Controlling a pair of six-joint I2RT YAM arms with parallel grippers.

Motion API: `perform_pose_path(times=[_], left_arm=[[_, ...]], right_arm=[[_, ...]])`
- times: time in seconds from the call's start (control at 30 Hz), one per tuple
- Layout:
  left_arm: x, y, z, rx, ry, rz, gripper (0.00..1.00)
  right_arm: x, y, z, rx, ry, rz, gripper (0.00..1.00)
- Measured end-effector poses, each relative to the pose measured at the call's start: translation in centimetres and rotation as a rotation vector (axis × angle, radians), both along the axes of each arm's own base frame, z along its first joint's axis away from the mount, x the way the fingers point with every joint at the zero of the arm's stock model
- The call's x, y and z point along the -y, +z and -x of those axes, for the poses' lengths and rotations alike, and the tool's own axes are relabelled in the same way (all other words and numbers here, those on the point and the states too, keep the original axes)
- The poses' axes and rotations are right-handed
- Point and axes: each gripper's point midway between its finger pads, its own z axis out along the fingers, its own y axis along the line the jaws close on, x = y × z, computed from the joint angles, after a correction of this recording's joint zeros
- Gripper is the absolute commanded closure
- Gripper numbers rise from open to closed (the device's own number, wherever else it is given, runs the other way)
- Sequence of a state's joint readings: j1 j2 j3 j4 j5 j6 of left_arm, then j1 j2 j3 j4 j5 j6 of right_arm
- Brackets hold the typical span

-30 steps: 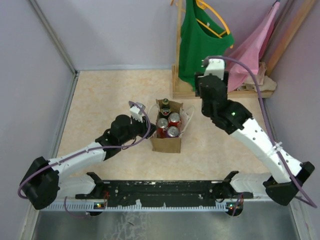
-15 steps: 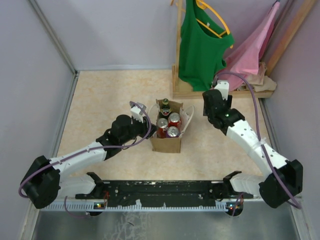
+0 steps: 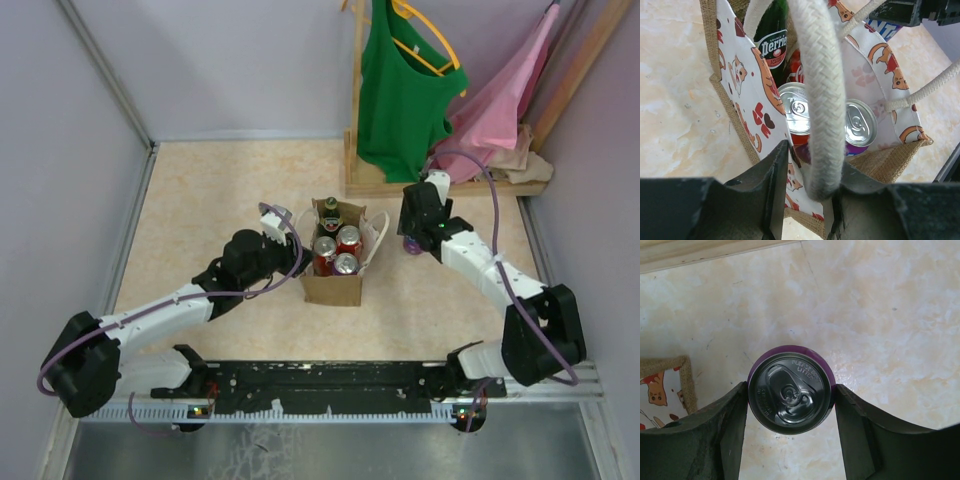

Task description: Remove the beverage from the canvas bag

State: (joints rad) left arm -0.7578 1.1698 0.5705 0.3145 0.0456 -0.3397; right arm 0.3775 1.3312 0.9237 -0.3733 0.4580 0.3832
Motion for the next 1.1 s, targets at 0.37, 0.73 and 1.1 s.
perform_pose_path(times=[0.37,0.73,1.1], left_arm=[[-0.1,0.0,-0.1,0.004,0.009,-0.002,0.40],[-0.2,0.0,-0.2,0.009,0.014,-0.003,0.38],[-0.3,0.0,-0.2,0.015,0.019,0.001,0.38]], right_arm=[[-0.3,-1.8,-0.7,-0.029,-0.009,0.004,0.46],[0.4,-0.6,-0.3,-0.013,-0.027,0.023,0.01],[-3.5,15.9,1.6,0.356,0.090,0.023,0.08]])
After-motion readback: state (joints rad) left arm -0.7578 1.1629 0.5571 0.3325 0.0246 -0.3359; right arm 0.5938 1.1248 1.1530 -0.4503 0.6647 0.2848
